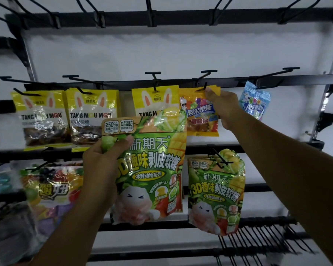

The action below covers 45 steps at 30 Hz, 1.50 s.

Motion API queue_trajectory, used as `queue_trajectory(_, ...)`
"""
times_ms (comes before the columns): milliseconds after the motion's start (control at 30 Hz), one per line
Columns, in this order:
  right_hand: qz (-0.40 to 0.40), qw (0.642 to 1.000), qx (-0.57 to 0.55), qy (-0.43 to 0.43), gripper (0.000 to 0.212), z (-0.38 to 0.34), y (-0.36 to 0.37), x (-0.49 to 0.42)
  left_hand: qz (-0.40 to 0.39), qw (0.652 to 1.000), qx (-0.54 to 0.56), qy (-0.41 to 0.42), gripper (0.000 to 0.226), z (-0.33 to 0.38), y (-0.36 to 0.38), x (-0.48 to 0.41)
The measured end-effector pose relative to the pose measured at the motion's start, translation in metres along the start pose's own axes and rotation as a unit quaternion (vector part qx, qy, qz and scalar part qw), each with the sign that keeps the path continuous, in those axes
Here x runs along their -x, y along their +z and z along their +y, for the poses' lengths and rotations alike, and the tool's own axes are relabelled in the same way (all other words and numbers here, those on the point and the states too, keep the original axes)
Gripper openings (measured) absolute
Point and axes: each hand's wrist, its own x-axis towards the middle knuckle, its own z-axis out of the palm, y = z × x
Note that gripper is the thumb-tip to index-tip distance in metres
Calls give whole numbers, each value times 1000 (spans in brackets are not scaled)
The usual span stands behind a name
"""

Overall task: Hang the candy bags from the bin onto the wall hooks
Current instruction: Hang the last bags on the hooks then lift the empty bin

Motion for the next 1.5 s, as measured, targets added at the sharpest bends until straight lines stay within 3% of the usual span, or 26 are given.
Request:
queue_trajectory(200, 33, 997, 45, -53, 25, 3, -2, -3, -4, 1000, 2, 6, 8, -5, -7, 0)
queue_trajectory(367, 71, 976, 165, -119, 50, 10, -7, 5, -1, 1000, 1, -5, 9, -10, -10, 0)
queue_trajectory(567, 44, 915, 360, -177, 63, 9, -7, 40, -2, 1000, 0, -21, 9, -14, -18, -1)
queue_trajectory(733, -4, 860, 486, -157, 53, -2, -3, 81, -23, 999, -3, -34, 8, -19, -23, 1)
queue_trajectory(933, -54, 833, 528, -156, 48, 0, -1, 138, -41, 993, 11, -107, 12, -41, -27, 0)
queue_trajectory(1000, -76, 820, 547, -151, 55, 11, -2, 156, -39, 992, 0, -120, 6, -51, -25, 1)
queue_trajectory(1133, -113, 807, 565, -130, 59, 35, -6, 182, -65, 988, -25, -137, 13, -71, -17, 8)
queue_trajectory(1333, -114, 802, 574, -122, 60, 55, -22, 208, -102, 977, -73, -173, 4, -103, -4, 18)
queue_trajectory(1500, -136, 802, 572, -103, 62, 65, -37, 222, -133, 971, -80, -184, 13, -128, 19, 31)
